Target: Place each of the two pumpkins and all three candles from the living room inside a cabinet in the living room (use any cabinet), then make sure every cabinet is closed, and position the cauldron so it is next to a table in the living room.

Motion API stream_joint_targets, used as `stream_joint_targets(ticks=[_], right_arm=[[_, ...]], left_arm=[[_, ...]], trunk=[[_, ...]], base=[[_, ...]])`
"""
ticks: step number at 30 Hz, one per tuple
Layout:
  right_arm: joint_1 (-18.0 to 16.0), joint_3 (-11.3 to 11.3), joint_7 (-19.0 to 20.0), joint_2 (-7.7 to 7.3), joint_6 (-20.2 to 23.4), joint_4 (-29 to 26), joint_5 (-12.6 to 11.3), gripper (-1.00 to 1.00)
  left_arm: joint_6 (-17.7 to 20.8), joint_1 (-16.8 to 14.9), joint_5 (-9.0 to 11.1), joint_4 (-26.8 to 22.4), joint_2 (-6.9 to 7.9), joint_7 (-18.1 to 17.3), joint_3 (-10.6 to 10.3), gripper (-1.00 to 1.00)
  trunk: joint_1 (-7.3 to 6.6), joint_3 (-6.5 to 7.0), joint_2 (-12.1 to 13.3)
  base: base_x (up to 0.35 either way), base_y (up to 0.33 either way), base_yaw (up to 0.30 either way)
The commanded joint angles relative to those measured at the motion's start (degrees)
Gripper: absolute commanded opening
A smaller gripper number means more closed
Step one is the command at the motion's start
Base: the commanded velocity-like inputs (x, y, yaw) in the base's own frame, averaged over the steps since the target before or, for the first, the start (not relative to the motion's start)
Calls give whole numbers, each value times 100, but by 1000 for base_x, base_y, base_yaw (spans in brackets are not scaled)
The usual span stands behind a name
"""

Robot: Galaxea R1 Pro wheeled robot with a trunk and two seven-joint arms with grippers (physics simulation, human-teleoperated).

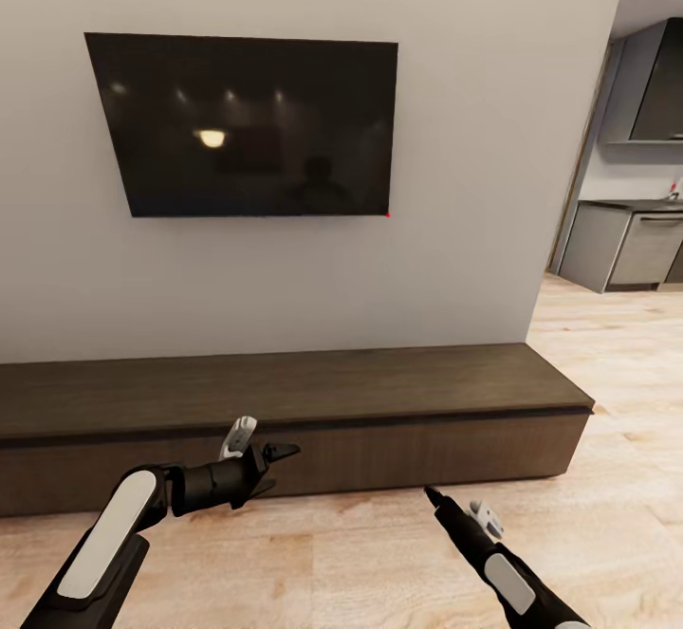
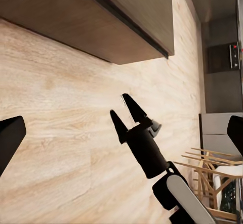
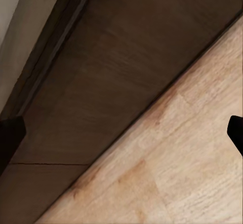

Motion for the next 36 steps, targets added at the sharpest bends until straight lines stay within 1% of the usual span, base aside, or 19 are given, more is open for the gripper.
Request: stream_joint_targets(ticks=[1, 4, 5, 7, 9, 12, 17, 18, 19, 21, 22, 23, 25, 27, 29, 31, 36], right_arm=[[-3, 36, 70, -8, 22, -1, -145, 100], [-3, 40, 466, -20, 47, 1, -736, 100], [-3, 41, 562, -24, 51, 0, -885, 100], [-3, 42, 667, -31, 54, 3, -1021, 100], [-3, 40, 742, -34, 55, 2, -1113, 100], [-3, 37, 856, -31, 56, 0, -1167, 100], [-3, 32, 1008, -30, 57, 7, -1205, 100], [-3, 30, 1028, -30, 57, 9, -1248, 100], [-3, 28, 1040, -29, 57, 10, -1332, 100], [-3, 32, 1051, -33, 62, 29, -1621, 100], [-3, 32, 1050, -34, 64, 35, -1704, 100], [-3, 36, 1050, -39, 78, 46, -1870, 100], [-3, 40, 1051, -44, 188, 68, -2134, 100], [-3, 37, 1060, -46, 364, 79, -2306, 100], [-3, 41, 1064, -47, 463, 84, -2438, 100], [-3, 42, 1065, -40, 467, 85, -2506, 100], [-3, 50, 1003, -31, 401, 93, -2542, 100]], left_arm=[[1, -4, 61, -2, 4, 59, -5, 100], [1, 14, 60, 2, 12, 58, 9, 100], [1, 20, 61, 4, 15, 58, 17, 100], [1, 30, 59, 3, 23, 58, 29, 100], [1, 36, 61, 4, 78, 54, 35, 100], [7, 39, 64, -6, 203, 51, 10, 100], [8, 40, 70, 0, 265, 0, 16, 100], [7, 43, 71, -1, 269, -51, 18, 100], [7, 45, 71, -2, 275, -108, 19, 100], [6, 48, 67, -2, 284, -211, 24, 100], [5, 48, 66, -2, 286, -227, 25, 100], [4, 48, 65, -3, 289, -251, 25, 100], [5, 49, 64, -3, 288, -281, 23, 100], [7, 49, 64, -8, 287, -293, 22, 100], [6, 49, 63, -12, 286, -298, 22, 100], [7, 49, 63, -15, 286, -300, 22, 100], [9, 49, 68, -41, 282, -315, 21, 100]], trunk=[[-1, -6, -3], [-1, -6, -3], [-1, -6, -3], [-1, -6, -3], [-1, -6, -3], [-1, -6, -3], [-1, -6, -3], [-1, -6, -3], [-1, -6, -3], [-1, -6, -3], [-1, -6, -3], [-1, -6, -3], [-1, -6, -3], [-1, -6, -3], [-1, -6, -3], [-1, -6, -3], [-1, -6, -3]], base=[[0, 0, 0], [0, 0, 0], [0, 0, 0], [0, 0, 0], [11, 0, 0], [170, 0, 0], [103, 0, 0], [38, 0, 0], [80, 0, 0], [184, 0, 0], [242, 0, 0], [278, 0, 0], [250, 0, 0], [113, 0, 0], [67, 0, 0], [114, 0, 0], [153, 0, 0]])
